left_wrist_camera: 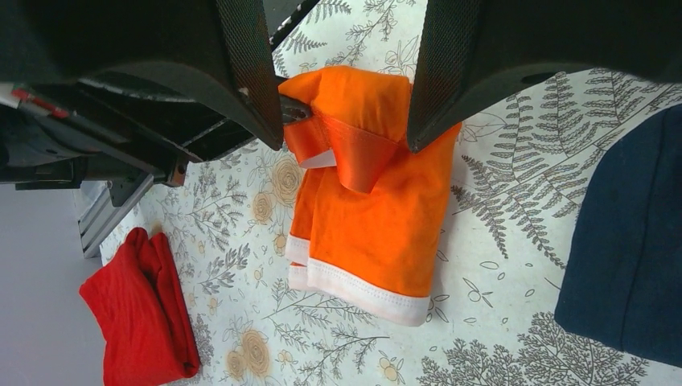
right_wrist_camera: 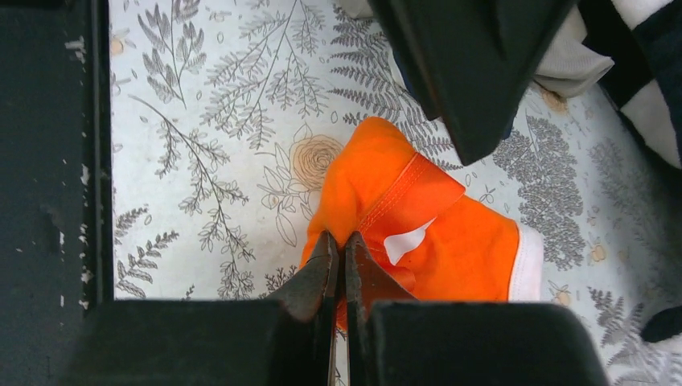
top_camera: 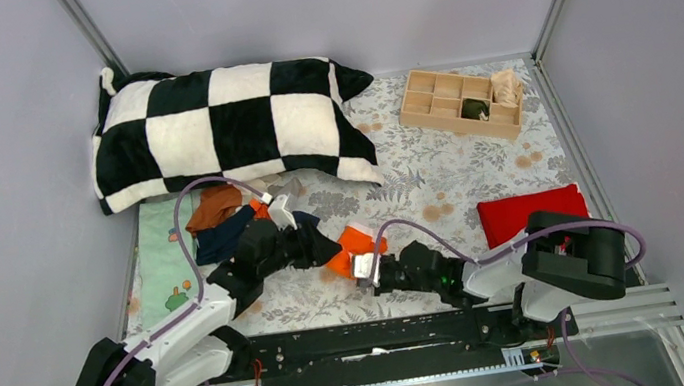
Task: Roll the underwear
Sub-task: Roll the underwear to the center of the board.
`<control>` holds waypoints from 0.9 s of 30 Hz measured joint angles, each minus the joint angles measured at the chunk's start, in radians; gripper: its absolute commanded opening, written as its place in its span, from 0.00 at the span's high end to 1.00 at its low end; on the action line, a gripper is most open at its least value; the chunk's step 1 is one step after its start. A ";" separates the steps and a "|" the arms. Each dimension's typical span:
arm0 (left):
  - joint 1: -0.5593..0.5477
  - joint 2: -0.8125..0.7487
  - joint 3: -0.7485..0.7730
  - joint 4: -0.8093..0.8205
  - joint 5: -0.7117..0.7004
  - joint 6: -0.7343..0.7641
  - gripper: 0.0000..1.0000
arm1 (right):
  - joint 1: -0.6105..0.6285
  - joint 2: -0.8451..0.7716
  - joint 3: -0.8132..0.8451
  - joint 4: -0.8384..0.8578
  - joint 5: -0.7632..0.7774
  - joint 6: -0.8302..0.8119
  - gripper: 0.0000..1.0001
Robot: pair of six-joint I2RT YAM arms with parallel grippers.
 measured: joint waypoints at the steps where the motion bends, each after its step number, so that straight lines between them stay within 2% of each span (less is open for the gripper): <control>1: 0.000 0.000 0.001 -0.002 -0.001 0.000 0.37 | -0.013 0.000 0.000 0.008 -0.013 0.031 1.00; 12: 0.000 0.028 0.015 -0.012 -0.011 0.017 0.37 | -0.106 0.081 -0.061 0.216 -0.085 0.389 1.00; 20: 0.000 0.070 0.020 -0.011 -0.011 0.025 0.37 | -0.144 0.180 -0.134 0.459 -0.037 0.697 1.00; 27: 0.000 0.119 0.039 0.003 0.006 0.034 0.37 | -0.177 0.234 -0.155 0.549 0.013 0.909 1.00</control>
